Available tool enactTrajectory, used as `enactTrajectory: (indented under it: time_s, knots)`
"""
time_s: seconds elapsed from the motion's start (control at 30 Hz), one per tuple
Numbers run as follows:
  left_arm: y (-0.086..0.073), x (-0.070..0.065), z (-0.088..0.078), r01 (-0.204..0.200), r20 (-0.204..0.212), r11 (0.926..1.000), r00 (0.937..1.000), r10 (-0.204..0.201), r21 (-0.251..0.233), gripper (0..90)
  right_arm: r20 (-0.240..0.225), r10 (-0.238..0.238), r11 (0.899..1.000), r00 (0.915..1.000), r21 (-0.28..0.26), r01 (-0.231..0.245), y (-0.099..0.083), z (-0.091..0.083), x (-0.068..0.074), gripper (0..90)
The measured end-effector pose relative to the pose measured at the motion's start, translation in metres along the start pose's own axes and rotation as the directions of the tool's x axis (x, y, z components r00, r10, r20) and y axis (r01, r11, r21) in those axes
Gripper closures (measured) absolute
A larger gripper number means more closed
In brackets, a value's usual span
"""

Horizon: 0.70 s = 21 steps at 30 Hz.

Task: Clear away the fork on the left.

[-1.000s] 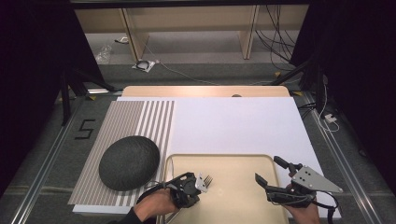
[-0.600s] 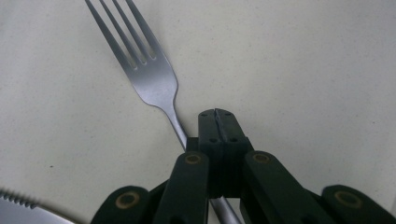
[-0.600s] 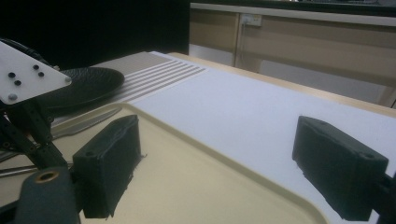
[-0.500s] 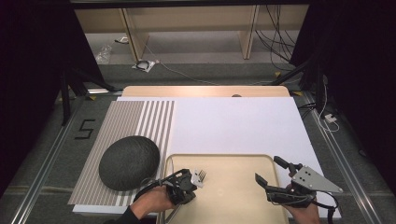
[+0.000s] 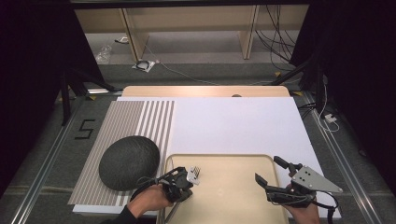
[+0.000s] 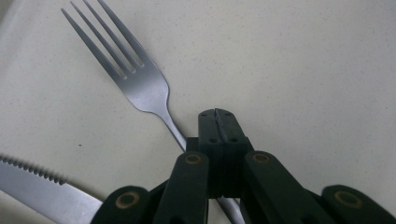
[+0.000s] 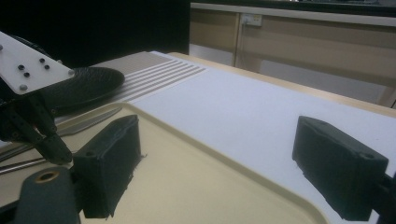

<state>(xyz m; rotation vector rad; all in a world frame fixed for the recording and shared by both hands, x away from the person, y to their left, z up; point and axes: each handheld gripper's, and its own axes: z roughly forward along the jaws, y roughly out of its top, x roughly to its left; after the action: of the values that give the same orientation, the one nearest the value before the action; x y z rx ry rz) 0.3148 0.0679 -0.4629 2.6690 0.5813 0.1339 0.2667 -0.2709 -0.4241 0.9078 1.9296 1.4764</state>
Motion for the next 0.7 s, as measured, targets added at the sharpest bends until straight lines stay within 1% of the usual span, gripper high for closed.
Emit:
enactTrajectory:
  time_s: [0.7]
  knots:
    - [-0.010,0.012,-0.004,0.046,-0.017,0.9990,0.9988,-0.046,0.000,89.2,0.001,0.001,1.000,1.0000,-0.004,-0.001,0.000,0.000,0.000,16.3]
